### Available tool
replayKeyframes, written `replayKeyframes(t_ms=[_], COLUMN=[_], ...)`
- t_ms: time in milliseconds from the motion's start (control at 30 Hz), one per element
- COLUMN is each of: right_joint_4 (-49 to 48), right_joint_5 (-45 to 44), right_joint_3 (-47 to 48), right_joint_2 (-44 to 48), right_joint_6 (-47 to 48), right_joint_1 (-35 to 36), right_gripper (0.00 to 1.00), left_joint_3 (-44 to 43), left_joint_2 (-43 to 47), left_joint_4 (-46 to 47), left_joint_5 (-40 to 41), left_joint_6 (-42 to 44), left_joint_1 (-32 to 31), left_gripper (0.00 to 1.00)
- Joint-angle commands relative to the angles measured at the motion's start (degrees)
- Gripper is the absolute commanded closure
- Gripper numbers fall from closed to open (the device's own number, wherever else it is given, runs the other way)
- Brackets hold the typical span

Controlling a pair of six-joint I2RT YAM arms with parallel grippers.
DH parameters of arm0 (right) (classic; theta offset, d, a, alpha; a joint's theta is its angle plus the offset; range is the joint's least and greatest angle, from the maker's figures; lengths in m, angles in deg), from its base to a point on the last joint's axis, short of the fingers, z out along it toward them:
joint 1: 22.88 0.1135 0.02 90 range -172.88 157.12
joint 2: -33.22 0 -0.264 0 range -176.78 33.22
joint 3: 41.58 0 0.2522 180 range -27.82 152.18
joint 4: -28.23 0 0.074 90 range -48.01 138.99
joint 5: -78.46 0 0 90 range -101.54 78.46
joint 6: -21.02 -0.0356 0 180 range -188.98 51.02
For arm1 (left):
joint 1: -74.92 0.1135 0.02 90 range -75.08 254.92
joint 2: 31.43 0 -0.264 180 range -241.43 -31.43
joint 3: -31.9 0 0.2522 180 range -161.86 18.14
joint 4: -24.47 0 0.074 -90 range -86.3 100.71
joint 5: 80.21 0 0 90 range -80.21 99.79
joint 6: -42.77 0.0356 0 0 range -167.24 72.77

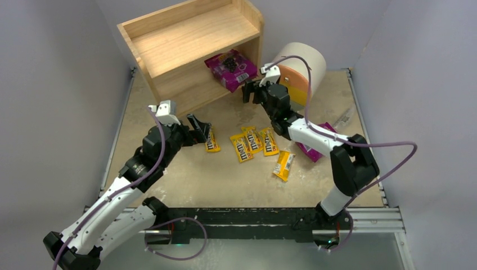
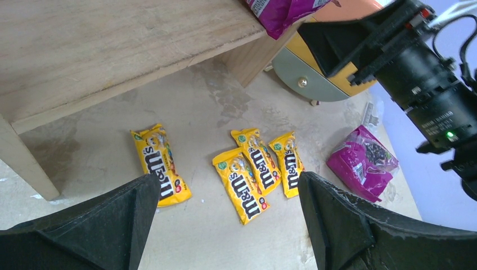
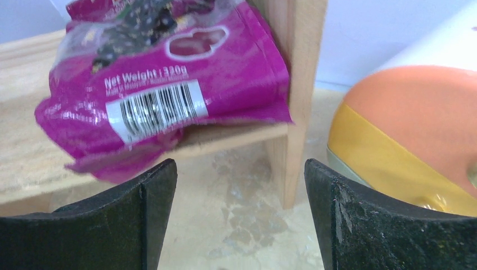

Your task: Place and organize the candy bags onto the shelf

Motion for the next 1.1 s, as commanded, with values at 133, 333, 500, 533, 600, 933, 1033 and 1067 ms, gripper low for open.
replayKeyframes(t_ms=[133,333,500,533,600,933,1033,1067], right_joint_4=[20.32,38.53,51.27,53.68,58.76,67.57,62.37,59.83], right_joint_5=[-7.83,-22.78,-28.04,-29.69,-30.11,-20.2,-16.29,-15.33], right_joint_3=[-9.23,-20.34,-20.87,-20.53,-19.47,-19.88,-22.82,-23.94], right_joint_2=[22.51,40.73,47.14,47.15,45.78,41.19,41.36,41.28], right_joint_6=[-9.83,-21.8,-24.76,-26.36,-29.84,-37.45,-36.14,-35.76], right_joint_1=[-0.33,-0.32,-0.62,-0.84,-2.76,-20.39,-22.94,-23.25], right_gripper=[0.13,0.1,0.1,0.09,0.09,0.11,0.12,0.12], left_joint_3=[1.12,1.86,3.14,3.34,3.68,4.01,4.03,4.02], left_joint_2=[0.47,-0.17,-1.35,-1.59,-2.31,-3.68,-4.06,-4.34], left_joint_4=[3.59,6.79,10.58,11.27,12.52,12.79,13.02,13.09], left_joint_5=[-1.86,-4.89,-7.62,-8.45,-9.85,-10.0,-9.95,-10.01], left_joint_6=[0.47,1.13,1.85,2.06,2.36,3.19,3.19,3.23], left_joint_1=[0.22,0.26,0.26,0.2,0.18,0.2,0.23,0.18], left_gripper=[0.0,0.0,0.0,0.0,0.0,0.0,0.0,0.0])
